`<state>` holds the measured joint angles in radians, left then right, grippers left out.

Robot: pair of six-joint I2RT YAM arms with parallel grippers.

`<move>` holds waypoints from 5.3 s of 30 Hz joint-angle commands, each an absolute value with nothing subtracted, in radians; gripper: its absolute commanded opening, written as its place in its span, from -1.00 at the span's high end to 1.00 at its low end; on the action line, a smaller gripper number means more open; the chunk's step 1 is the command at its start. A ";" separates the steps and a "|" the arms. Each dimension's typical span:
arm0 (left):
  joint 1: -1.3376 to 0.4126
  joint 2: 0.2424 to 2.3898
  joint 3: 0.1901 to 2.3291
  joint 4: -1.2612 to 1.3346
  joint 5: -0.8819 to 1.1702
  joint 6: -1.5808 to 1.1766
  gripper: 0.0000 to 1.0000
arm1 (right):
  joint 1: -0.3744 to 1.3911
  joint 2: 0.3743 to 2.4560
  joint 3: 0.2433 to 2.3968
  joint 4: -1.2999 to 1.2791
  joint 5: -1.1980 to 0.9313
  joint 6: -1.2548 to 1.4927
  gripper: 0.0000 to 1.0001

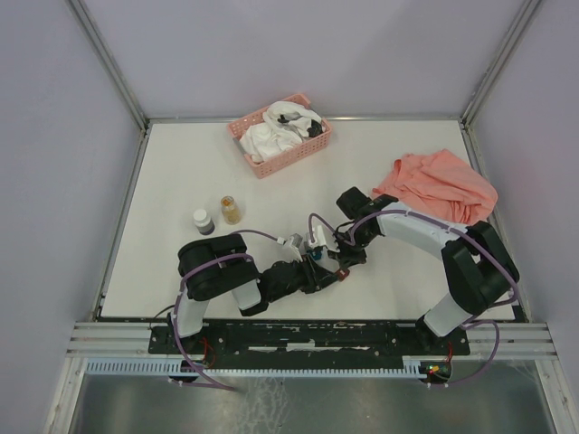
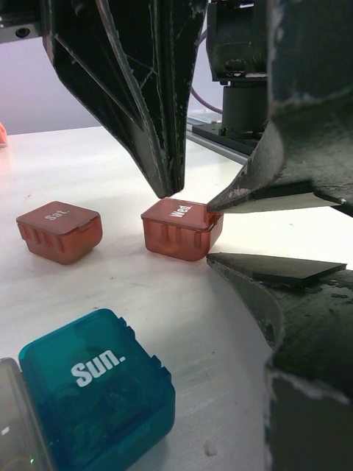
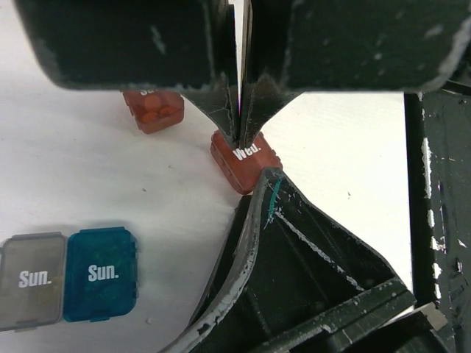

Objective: Sort the pills into containers
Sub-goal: Close the pill container at the center of the board, then reset both arms

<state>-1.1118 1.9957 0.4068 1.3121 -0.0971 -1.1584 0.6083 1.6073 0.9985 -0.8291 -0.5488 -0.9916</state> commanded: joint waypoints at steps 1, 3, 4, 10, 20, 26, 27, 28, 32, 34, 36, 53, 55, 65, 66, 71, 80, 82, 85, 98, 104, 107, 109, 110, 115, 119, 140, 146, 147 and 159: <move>-1.108 1.986 0.406 1.252 -0.125 -1.173 0.28 | 0.602 1.555 1.020 -0.823 -0.576 -1.010 0.91; -1.108 1.986 0.406 1.252 -0.124 -1.172 0.28 | 0.600 1.538 1.018 -0.827 -0.583 -1.025 0.92; -1.108 1.986 0.407 1.254 -0.123 -1.172 0.28 | 0.601 1.526 1.014 -0.826 -0.589 -1.032 0.92; -1.108 1.988 0.409 1.253 -0.121 -1.173 0.28 | 0.600 1.486 0.985 -0.807 -0.594 -1.061 0.93; -1.108 2.019 0.420 1.279 -0.107 -1.183 0.29 | 0.610 1.639 0.982 -0.809 -0.499 -1.075 0.96; -1.104 2.039 0.411 1.314 -0.100 -1.194 0.33 | 0.617 1.655 0.982 -0.787 -0.470 -1.052 0.96; -1.102 2.038 0.410 1.316 -0.099 -1.194 0.33 | 0.617 1.648 0.983 -0.784 -0.476 -1.048 0.96; -1.102 2.037 0.407 1.318 -0.097 -1.193 0.34 | 0.617 1.641 0.986 -0.786 -0.487 -1.042 0.96; -1.098 2.026 0.397 1.318 -0.100 -1.189 0.33 | 0.608 1.588 1.011 -0.828 -0.572 -1.041 0.96; -1.098 2.025 0.395 1.318 -0.100 -1.189 0.34 | 0.607 1.549 1.005 -0.826 -0.594 -1.044 0.96; -1.099 2.026 0.398 1.318 -0.099 -1.190 0.33 | 0.605 1.524 1.004 -0.830 -0.605 -1.051 0.96; -1.096 2.024 0.429 1.312 -0.071 -1.181 0.32 | 0.606 1.664 1.007 -0.861 -0.505 -1.083 0.96; -1.096 2.026 0.433 1.313 -0.068 -1.181 0.32 | 0.606 1.706 1.021 -0.871 -0.450 -1.079 0.96; -1.090 2.033 0.412 1.391 -0.046 -1.179 0.31 | 0.587 1.667 1.042 -0.880 -0.556 -1.042 0.95; -1.091 2.027 0.408 1.399 -0.045 -1.176 0.29 | 0.581 1.653 1.042 -0.884 -0.577 -1.042 0.94; -1.091 1.977 0.390 1.407 -0.046 -1.150 0.20 | 0.567 1.606 1.039 -0.885 -0.620 -1.043 0.93; -1.091 1.872 0.318 1.365 -0.083 -1.123 0.17 | 0.563 1.534 1.034 -0.878 -0.643 -1.047 0.93; -1.091 1.839 0.284 1.358 -0.102 -1.119 0.18 | 0.564 1.503 1.025 -0.865 -0.644 -1.045 0.93; -1.092 1.787 0.232 1.329 -0.144 -1.110 0.18 | 0.564 1.488 1.020 -0.861 -0.643 -1.047 0.93; -1.088 1.335 0.170 0.809 -0.324 -0.968 0.14 | 0.621 1.614 1.000 -0.848 -0.550 -1.066 0.93; -1.075 1.116 0.153 0.607 -0.390 -0.919 0.07 | 0.648 1.711 1.012 -0.839 -0.439 -1.050 0.95; -1.071 1.064 0.140 0.575 -0.396 -0.915 0.06 | 0.648 1.698 1.013 -0.828 -0.448 -1.034 0.93; -1.070 1.047 0.134 0.568 -0.395 -0.914 0.06 | 0.646 1.687 1.026 -0.845 -0.479 -1.031 0.92; -1.069 1.043 0.132 0.565 -0.391 -0.915 0.06 | 0.646 1.675 1.037 -0.858 -0.501 -1.032 0.90; -1.070 1.033 0.121 0.574 -0.376 -0.915 0.05 | 0.647 1.568 1.037 -0.871 -0.579 -1.052 0.76; -1.070 1.023 0.115 0.572 -0.375 -0.910 0.05 | 0.647 1.474 0.997 -0.848 -0.578 -1.115 0.65; -1.070 0.912 0.091 0.498 -0.403 -0.900 0.05 | 0.706 1.642 0.962 -0.798 -0.409 -1.141 0.66; -1.069 0.888 0.099 0.483 -0.390 -0.892 0.05 | 0.661 1.538 1.028 -0.919 -0.644 -1.152 0.62; -1.069 0.882 0.099 0.481 -0.390 -0.890 0.05 | 0.647 1.517 1.034 -0.936 -0.683 -1.158 0.61; -1.064 0.860 0.092 0.601 -0.370 -0.766 -0.53 | 0.550 1.478 1.099 -1.124 -0.583 -1.268 0.29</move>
